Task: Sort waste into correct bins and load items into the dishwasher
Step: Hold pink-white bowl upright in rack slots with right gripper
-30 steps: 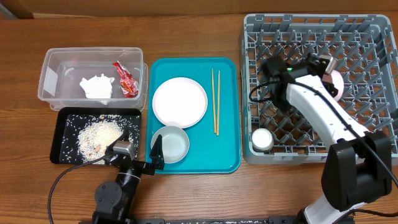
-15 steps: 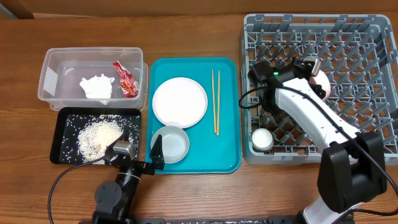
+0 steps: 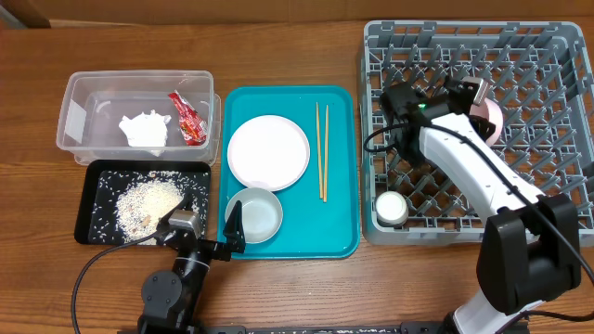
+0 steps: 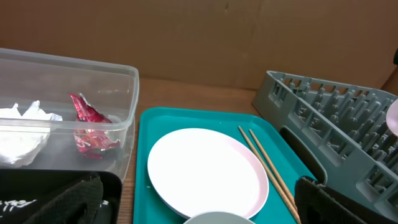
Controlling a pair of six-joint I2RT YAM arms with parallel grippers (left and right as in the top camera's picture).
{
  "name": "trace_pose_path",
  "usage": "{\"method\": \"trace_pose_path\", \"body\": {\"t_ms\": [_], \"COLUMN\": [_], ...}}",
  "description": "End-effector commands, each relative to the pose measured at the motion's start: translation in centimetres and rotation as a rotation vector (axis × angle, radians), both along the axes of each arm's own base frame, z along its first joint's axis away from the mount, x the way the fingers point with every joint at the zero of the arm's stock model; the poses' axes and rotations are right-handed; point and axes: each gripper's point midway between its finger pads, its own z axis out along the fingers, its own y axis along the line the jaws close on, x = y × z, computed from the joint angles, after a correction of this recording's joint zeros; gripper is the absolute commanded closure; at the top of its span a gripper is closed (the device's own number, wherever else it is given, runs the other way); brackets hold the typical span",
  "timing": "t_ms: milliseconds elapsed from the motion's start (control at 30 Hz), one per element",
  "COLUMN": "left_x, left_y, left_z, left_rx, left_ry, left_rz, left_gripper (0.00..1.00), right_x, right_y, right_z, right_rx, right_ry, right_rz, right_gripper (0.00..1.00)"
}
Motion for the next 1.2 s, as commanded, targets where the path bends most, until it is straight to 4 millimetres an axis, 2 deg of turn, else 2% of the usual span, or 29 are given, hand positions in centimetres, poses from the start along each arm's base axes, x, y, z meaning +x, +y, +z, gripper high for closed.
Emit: {"method": "trace_pose_path", "body": {"t_ms": [0,100,267,467,567,700,800,1033,1167], "left_x": [0.0,0.0,0.0,0.0,0.0,0.0,0.0,0.0,0.0], "left_y": [0.1,0.1,0.1,0.1,0.1,0.1,0.1,0.1,0.1], "left_z": [0.0,0.0,0.0,0.0,0.0,0.0,0.0,0.0,0.0], "left_rx": [-0.012,-0.012,-0.012,-0.012,-0.012,-0.012,-0.012,-0.012,-0.012], "left_ry": [-0.003,-0.003,-0.003,-0.003,-0.003,-0.003,-0.003,-0.003,-0.003], "left_rz": [0.005,0.005,0.005,0.005,0.005,0.005,0.005,0.005,0.005], "left_gripper": [0.00,0.00,0.00,0.00,0.00,0.00,0.00,0.00,0.00], "right_x": [0.4,0.4,0.5,0.2,-0.1,-1.0,-1.6,-1.6,-2.5], "right_y": [-0.1,-0.2,-0.6,-0.2,0.1,-0.4,-0.6,-0.1,-0.2], "right_z": [0.1,0.2,1.5,0.6,0.4,1.6,1.6,0.0,-0.8], "right_rx": [-0.036,-0.043,-0.129,-0.085,-0.091,-0.177,-0.185,-0.079,-0.067], "right_ry": [0.047,0.055,0.051,0.093,0.121,0.193,0.225,0.206,0.263], "right_rz": [0.021,0.020,0.024,0.037,0.049,0.054,0.050,0.040,0.038], "right_gripper": [0.94,0.94,0.93,0.96,0.96,0.96,0.96,0.96,0.96]}}
